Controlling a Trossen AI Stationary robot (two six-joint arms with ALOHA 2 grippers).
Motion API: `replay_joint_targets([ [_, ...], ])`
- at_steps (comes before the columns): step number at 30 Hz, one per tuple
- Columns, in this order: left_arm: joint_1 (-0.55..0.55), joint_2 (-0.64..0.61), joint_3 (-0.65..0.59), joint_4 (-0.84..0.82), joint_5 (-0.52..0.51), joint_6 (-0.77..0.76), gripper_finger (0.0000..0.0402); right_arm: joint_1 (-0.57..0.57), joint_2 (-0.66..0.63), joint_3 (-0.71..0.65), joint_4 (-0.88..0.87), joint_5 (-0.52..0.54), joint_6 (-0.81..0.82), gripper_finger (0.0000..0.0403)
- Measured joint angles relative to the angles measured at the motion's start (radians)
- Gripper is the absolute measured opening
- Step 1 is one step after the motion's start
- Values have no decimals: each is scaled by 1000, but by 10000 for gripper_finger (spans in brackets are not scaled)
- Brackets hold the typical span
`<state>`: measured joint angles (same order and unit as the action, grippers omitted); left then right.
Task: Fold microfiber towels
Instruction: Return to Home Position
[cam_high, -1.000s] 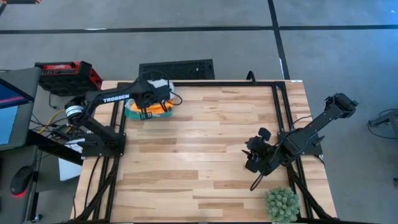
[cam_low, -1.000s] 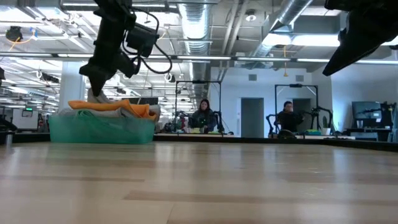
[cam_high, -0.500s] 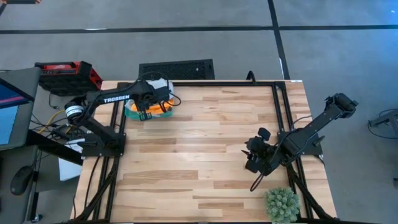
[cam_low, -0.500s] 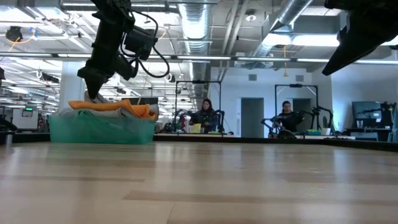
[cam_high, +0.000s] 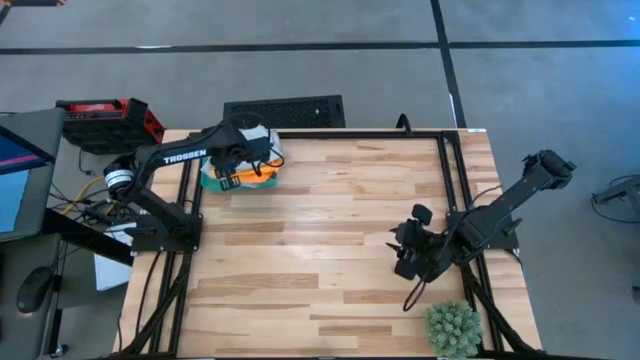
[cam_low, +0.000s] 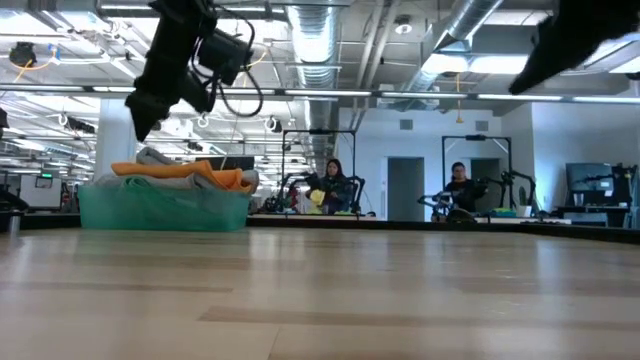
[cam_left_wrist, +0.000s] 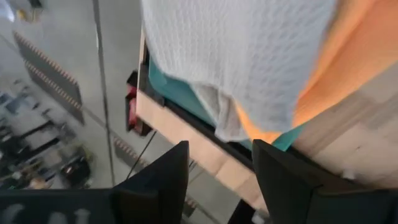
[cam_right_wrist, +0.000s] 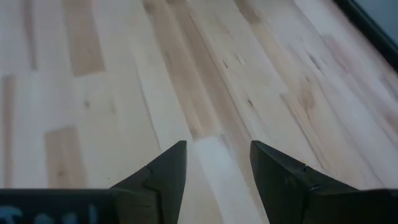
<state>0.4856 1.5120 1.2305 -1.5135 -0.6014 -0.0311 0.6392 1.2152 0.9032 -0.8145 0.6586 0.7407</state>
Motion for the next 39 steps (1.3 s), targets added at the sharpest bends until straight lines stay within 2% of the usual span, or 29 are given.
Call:
replay_joint_targets([
  [4,-51,-1,74,-21,3,3,155,0,0,63,-13,20,-81,198],
  [9,-140,-82,116,44,-5,49,101,0,0,189,-107,138,-138,167],
  [16,-254,-333,108,147,81,-15,17,-6,-40,271,-272,262,-174,67],
  [20,-331,-474,108,220,100,-51,5,-6,-128,270,-312,263,-172,11],
  [26,-451,-614,108,318,100,-61,1,9,-305,256,-284,136,-245,29],
  [28,-486,-641,107,335,100,-56,1,16,-371,215,-255,80,-285,26],
  [32,-547,-685,89,399,99,-57,0,29,-522,93,-89,-36,-375,7],
  [39,-621,-864,-196,695,174,-24,0,28,-764,-116,168,-233,-488,16],
])
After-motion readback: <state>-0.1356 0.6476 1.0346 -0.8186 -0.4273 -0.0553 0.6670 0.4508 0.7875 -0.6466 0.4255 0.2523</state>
